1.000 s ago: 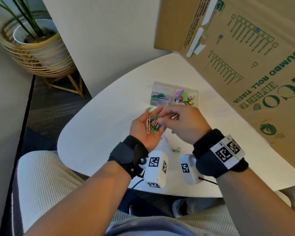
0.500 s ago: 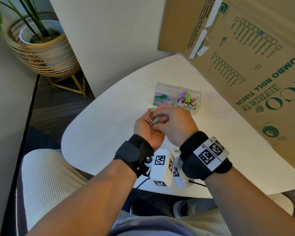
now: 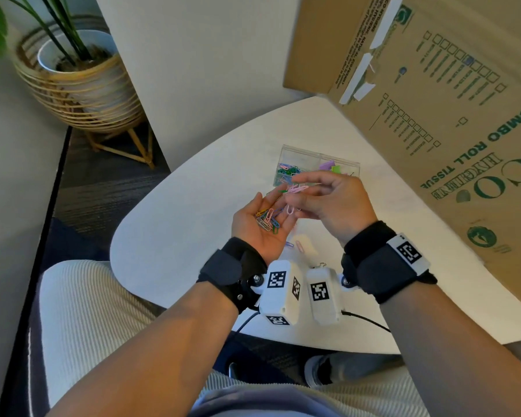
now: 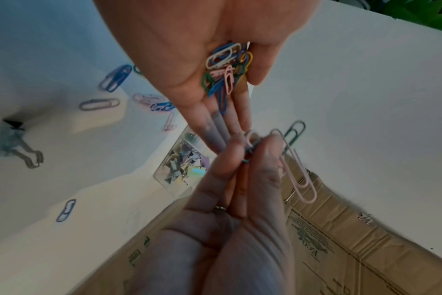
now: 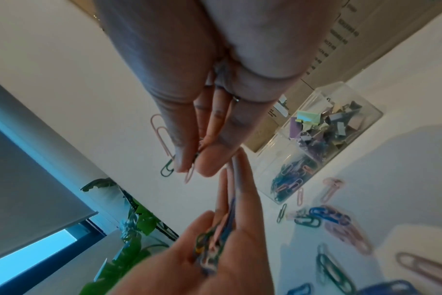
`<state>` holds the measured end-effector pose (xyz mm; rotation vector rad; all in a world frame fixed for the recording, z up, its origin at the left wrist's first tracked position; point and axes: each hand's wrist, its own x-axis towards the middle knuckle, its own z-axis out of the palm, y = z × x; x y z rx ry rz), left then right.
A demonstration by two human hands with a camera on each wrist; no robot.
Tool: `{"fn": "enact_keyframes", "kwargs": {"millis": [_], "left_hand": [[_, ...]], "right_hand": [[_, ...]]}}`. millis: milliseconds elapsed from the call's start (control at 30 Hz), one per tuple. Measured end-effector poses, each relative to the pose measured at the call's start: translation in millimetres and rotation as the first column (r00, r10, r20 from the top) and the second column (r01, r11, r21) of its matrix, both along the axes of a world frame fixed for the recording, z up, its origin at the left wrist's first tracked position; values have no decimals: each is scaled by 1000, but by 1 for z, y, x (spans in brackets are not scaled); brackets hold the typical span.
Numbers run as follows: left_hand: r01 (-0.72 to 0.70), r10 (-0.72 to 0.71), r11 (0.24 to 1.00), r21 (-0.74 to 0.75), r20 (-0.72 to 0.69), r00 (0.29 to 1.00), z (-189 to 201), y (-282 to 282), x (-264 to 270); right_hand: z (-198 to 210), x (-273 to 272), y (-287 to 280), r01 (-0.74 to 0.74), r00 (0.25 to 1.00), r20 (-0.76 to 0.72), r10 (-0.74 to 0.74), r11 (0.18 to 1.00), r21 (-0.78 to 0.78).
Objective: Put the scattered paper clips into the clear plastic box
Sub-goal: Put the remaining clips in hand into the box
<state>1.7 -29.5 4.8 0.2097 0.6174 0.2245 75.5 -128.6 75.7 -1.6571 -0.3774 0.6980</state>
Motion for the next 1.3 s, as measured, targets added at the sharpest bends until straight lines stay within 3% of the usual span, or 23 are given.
{"fn": "enact_keyframes", "kwargs": {"millis": [267, 433, 633, 733, 900, 1033, 1167, 1300], "left_hand": [[-28, 26, 998, -52, -39, 999, -2, 6, -13], [-43, 41, 998, -56, -42, 998, -1, 9, -14], [-46, 45, 998, -50, -25, 999, 0, 13, -11], [-43, 42, 998, -40, -31, 999, 0, 10, -9], [-2, 1, 1000, -9, -16, 1000, 1, 5, -9], [23, -23, 1000, 14, -4, 1000, 3, -3, -6], [42, -42, 999, -5, 19, 999, 2, -9, -3], [57, -57, 998, -10, 25, 998, -2, -10, -2]], "right_hand": [[-6, 61, 34, 236, 963, 155, -218, 965, -110], [-29, 81, 45, 186, 964, 249, -98, 914, -361], [-10, 63, 28, 231, 942, 304, -144, 934, -272], [-3, 40, 17, 68, 955, 297, 22, 955, -290], [-3, 11, 3, -111, 934, 276, 228, 916, -385], [-4, -10, 5, -244, 833, 325, 448, 824, -511], [-7, -22, 12, -237, 698, 400, 594, 718, -655], [-10, -30, 15, -190, 633, 429, 644, 667, -720]]}}
